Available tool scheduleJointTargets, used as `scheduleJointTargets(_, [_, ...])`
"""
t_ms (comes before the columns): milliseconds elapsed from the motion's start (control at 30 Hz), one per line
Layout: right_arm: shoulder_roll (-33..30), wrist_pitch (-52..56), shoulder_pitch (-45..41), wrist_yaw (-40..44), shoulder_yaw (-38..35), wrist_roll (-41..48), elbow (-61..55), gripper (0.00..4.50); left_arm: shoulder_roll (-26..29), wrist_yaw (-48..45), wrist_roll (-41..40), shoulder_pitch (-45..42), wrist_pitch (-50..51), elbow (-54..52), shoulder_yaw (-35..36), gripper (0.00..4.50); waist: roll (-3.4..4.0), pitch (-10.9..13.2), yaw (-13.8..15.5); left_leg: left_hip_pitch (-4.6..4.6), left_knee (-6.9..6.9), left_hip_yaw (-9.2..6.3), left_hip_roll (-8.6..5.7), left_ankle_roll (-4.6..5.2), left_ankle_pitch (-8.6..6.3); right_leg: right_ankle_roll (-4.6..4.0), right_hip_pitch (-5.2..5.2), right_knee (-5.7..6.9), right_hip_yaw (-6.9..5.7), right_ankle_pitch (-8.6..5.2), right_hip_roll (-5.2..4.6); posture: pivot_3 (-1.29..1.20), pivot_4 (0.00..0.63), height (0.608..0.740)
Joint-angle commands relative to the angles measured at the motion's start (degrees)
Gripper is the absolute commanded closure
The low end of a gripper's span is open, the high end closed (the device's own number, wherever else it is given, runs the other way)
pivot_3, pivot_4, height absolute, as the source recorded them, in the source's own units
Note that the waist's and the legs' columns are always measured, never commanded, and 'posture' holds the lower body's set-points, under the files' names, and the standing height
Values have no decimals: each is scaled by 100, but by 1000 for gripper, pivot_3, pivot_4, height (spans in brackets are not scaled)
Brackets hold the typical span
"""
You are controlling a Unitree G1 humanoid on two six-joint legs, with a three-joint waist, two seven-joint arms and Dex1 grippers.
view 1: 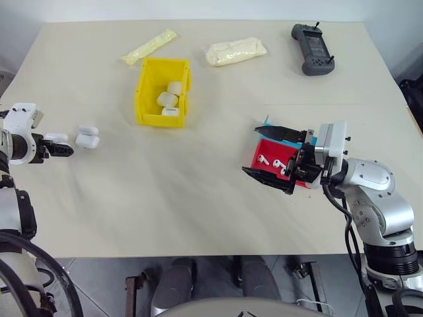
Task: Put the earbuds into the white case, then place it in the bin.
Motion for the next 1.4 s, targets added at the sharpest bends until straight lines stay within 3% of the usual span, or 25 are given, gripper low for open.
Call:
scheduleJointTargets(33, [-19,-79,17,-31,-140,93,-219,0,104,31,116,-9,33,74,38,1729,0,0,-1,1,0,0,0,0,0,0,0,1,0,0,0,0,150,740])
scheduleJointTargets(167, [-23,-107,37,-12,-134,72,-197,0,176,16,-98,59,-135,-21,337,1729,0,0,-2,1,0,1,0,0,0,0,0,2,0,0,0,0,150,740])
scheduleJointTargets(233, [-29,-106,66,-15,-144,73,-211,0,389,-485,-214,308,-576,-354,456,1729,0,0,-4,1,0,0,1,0,0,0,0,2,-1,0,-1,0,150,740])
scheduleJointTargets(400, [-67,-96,108,29,-166,79,-161,0,590,-1479,-1763,1749,-2067,-1644,2357,1729,0,0,-29,-5,0,3,7,0,0,-2,-11,2,-6,1,-7,0,150,740])
scheduleJointTargets(500, [-182,-143,94,207,-127,12,-68,0,80,-1693,-2814,3030,-2371,-3420,3713,1729,1,-1,-29,-4,-1,9,11,2,-1,-8,-15,0,-10,5,-14,0,150,740])
scheduleJointTargets(600, [-331,-203,6,363,-157,-65,111,0,-573,-1434,-3391,3926,-2322,-5138,4186,1729,-1,-1,13,-6,9,4,13,7,-4,-15,-5,-9,-11,9,-18,0,150,740])
scheduleJointTargets(700, [-472,-205,-122,460,-263,-56,305,0,-1318,-1318,-3644,4748,-2581,-6578,4029,1729,0,-1,79,6,14,-5,13,12,-7,-18,27,-29,-4,12,-19,0,150,740])
scheduleJointTargets(900, [-826,-183,105,559,-550,-40,310,0,-2485,-1183,-3365,5449,-3416,-7936,2901,1729,1,-2,186,9,15,-4,14,15,-9,-14,39,-56,-4,14,-16,0,150,740])
scheduleJointTargets(1133, [-1254,-136,926,405,-1367,-46,152,0,-3457,-1345,-3061,5441,-4325,-7878,1417,1729,7,-5,248,15,14,14,12,16,-9,-5,43,-64,-16,19,-11,0,150,740])
scheduleJointTargets(1400, [-1649,-445,2809,679,-2907,-410,231,0,-4610,-2183,-3080,4639,-5113,-7001,-88,1729,14,-10,349,17,18,26,8,27,-4,13,61,-106,-14,29,-8,0,150,740])
